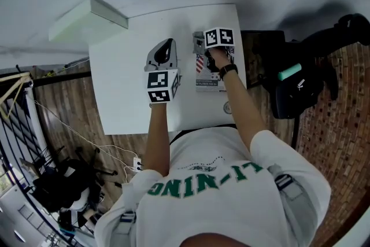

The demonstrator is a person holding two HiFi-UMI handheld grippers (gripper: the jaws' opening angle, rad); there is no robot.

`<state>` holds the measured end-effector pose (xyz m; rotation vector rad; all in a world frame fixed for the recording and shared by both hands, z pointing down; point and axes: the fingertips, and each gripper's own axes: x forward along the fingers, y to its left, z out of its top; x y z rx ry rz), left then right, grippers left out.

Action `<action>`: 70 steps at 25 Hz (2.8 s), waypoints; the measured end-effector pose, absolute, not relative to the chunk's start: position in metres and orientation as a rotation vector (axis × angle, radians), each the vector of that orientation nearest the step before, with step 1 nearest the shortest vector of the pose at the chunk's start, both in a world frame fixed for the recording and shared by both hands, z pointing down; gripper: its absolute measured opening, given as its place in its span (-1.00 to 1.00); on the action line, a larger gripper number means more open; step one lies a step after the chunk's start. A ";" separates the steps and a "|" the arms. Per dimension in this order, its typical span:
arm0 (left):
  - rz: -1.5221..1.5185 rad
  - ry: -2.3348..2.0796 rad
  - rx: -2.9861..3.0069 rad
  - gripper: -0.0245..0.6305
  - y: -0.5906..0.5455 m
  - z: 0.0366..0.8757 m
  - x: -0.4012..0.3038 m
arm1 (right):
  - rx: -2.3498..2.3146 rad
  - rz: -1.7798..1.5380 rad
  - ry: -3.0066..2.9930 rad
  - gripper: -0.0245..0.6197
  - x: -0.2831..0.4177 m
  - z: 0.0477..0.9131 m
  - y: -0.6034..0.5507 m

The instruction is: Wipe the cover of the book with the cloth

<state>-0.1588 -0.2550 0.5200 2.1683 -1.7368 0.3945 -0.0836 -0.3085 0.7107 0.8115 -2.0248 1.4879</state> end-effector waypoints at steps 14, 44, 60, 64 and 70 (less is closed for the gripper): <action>0.381 -1.640 2.227 -0.88 -0.273 0.521 -0.119 | 1.055 1.401 -1.901 -0.82 0.025 0.717 -0.322; 0.396 -1.703 2.186 -0.88 -0.249 0.514 -0.140 | 0.949 1.336 -1.948 -0.82 -0.047 0.718 -0.290; 0.398 -1.639 2.246 -0.88 -0.252 0.512 -0.113 | 1.257 1.304 -1.826 -0.83 0.085 0.713 -0.306; 0.397 -1.673 2.224 -0.88 -0.246 0.509 -0.123 | 1.159 1.372 -1.898 -0.83 0.032 0.705 -0.296; 0.407 -1.705 2.201 -0.88 -0.236 0.507 -0.135 | 0.916 1.324 -1.992 -0.83 -0.066 0.705 -0.266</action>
